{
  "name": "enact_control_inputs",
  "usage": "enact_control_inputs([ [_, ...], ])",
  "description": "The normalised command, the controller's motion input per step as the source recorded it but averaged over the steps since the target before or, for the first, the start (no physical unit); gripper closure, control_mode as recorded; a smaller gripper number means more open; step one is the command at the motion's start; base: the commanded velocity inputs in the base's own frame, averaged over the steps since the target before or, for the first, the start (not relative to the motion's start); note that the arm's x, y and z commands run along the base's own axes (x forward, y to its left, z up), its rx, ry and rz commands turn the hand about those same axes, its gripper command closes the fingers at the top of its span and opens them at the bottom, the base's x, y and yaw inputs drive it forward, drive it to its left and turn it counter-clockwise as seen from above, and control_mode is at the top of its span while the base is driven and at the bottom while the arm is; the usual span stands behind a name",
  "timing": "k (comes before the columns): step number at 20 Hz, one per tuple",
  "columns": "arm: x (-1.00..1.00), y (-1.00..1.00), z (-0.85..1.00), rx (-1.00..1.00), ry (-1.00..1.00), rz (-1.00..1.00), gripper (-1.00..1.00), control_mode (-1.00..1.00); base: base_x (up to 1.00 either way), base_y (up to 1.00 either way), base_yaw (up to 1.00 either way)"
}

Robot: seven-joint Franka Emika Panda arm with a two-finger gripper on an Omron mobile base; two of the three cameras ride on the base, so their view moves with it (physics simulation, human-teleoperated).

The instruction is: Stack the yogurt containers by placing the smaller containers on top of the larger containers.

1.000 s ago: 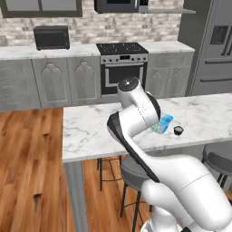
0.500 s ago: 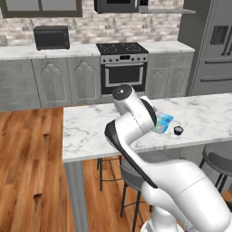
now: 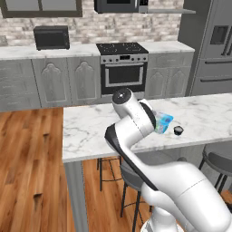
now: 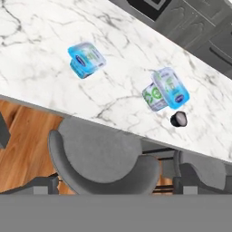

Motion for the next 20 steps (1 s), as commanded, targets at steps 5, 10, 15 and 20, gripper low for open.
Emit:
enact_control_inputs([
  [5,0.0,0.0,-0.04,-0.01,0.0,0.02,-1.0,-1.0,0.0,0.0,0.0],
  [10,0.03,0.0,-0.04,-0.02,0.0,0.04,-1.0,-1.0,0.0,0.0,0.0],
  [15,0.08,0.0,-0.06,-0.05,0.0,0.07,-1.0,-1.0,0.0,0.0,0.0],
  [20,0.14,0.0,-0.09,-0.06,0.0,0.05,-1.0,-1.0,0.0,0.0,0.0],
])
